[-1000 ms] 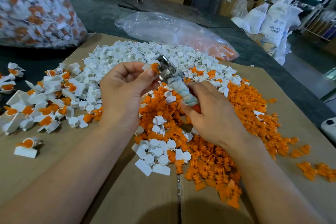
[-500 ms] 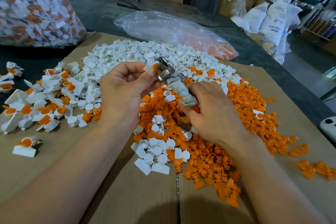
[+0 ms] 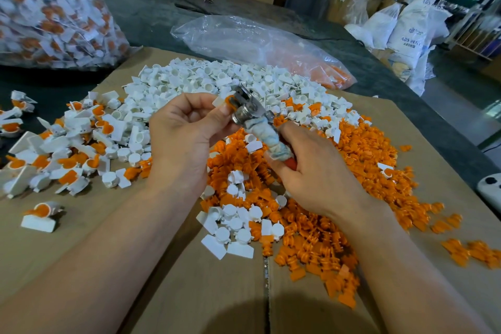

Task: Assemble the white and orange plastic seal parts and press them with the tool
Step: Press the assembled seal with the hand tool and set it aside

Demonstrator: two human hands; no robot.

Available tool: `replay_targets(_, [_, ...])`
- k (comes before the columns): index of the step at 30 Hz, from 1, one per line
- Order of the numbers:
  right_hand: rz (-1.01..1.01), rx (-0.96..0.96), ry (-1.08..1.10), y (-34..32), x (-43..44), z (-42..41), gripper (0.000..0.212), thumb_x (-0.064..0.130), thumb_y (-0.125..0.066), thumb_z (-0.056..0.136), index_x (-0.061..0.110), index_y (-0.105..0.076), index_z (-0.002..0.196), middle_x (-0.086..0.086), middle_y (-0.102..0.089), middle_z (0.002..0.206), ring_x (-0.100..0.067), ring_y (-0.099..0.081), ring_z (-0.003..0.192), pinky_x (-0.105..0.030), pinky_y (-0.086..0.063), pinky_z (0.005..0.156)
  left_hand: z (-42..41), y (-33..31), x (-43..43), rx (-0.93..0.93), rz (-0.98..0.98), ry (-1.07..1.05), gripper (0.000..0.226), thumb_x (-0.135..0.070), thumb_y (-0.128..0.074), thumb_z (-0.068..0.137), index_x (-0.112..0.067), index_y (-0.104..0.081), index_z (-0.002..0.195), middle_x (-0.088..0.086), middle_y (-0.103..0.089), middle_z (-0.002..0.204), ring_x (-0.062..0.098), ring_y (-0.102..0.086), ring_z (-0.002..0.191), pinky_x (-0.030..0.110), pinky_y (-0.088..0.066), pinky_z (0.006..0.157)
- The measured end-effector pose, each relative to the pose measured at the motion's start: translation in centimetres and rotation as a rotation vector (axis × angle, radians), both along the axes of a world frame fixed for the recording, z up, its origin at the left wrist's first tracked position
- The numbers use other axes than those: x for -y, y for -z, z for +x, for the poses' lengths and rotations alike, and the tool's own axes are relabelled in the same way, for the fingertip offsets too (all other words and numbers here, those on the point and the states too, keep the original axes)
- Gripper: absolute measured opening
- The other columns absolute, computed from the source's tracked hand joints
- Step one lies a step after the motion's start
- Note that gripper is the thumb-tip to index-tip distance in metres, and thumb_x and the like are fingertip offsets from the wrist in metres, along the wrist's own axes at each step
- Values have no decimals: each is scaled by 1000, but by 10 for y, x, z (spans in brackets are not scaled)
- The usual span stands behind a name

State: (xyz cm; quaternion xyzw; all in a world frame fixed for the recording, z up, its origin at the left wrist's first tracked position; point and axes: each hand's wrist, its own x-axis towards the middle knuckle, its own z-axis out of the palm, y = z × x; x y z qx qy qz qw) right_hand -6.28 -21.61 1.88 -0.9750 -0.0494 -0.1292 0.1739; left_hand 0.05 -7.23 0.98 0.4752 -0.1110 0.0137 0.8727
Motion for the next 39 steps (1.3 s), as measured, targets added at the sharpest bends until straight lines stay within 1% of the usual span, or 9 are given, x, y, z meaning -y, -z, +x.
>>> replay_targets(4, [40,9,-10,1,-1,0,17,23,-58,87,20,-42,86,11,-38,66,-7,-39,59,-22,-27,50,0,0,0,-6,16,-13,12,2,-62,74,-8,-56,74,-7,-60,48,5,-62,49,17,-51,51])
replay_targets(8, [53,5,-12,0,-2,0,16,22,-58,87,19,-42,85,10,-39,65,-8,-40,58,-29,-31,51,0,0,0,-12,25,-17,13,3,-62,75,-8,-56,73,-7,-61,48,6,-62,49,16,-50,50])
replay_targets(14, [41,1,-13,0,-3,0,18,19,-59,86,19,-41,87,13,-38,64,-5,-40,57,-25,-30,47,-1,0,-1,-27,28,-10,18,7,-60,78,-9,-56,72,-6,-63,52,7,-65,54,16,-50,50])
replay_targets(19, [31,-23,-7,0,-4,0,17,16,-58,85,16,-41,89,12,-37,63,-7,-39,55,-31,-32,48,-2,-1,0,-38,34,-8,19,8,-60,79,-9,-55,72,-7,-62,52,6,-64,53,16,-49,49])
replay_targets(23, [20,-10,-3,0,-5,-2,22,16,-59,83,19,-38,89,12,-37,62,-7,-39,54,-28,-28,45,-4,-4,-1,-35,32,-7,19,8,-59,79,-9,-55,72,-8,-61,50,4,-63,51,15,-48,47])
replay_targets(27, [31,-5,-7,2,-5,-1,21,17,-59,85,19,-38,88,11,-36,62,-7,-38,53,-26,-26,46,-3,-4,-2,-55,27,-10,20,8,-60,79,-10,-56,72,-8,-62,51,5,-63,51,15,-48,48])
replay_targets(31, [60,-2,-3,5,-4,0,21,26,-59,87,20,-39,89,11,-39,66,-7,-39,56,-26,-27,48,-2,-5,-1,-99,1,3,18,8,-63,77,-7,-58,71,-4,-63,55,9,-64,53,16,-49,48])
replay_targets(36, [97,29,119,4,4,3,26,43,-59,83,26,-42,91,17,-43,76,0,-43,67,-17,-26,51,2,-3,-2,-130,73,-2,16,9,-65,76,-6,-61,71,-1,-64,54,14,-66,54,18,-52,51])
replay_targets(39, [172,61,205,2,12,4,28,45,-59,82,27,-42,92,16,-45,78,-2,-44,69,-20,-28,52,2,-1,-1,-162,100,7,16,9,-63,79,-5,-63,72,-1,-65,53,16,-68,55,18,-53,52])
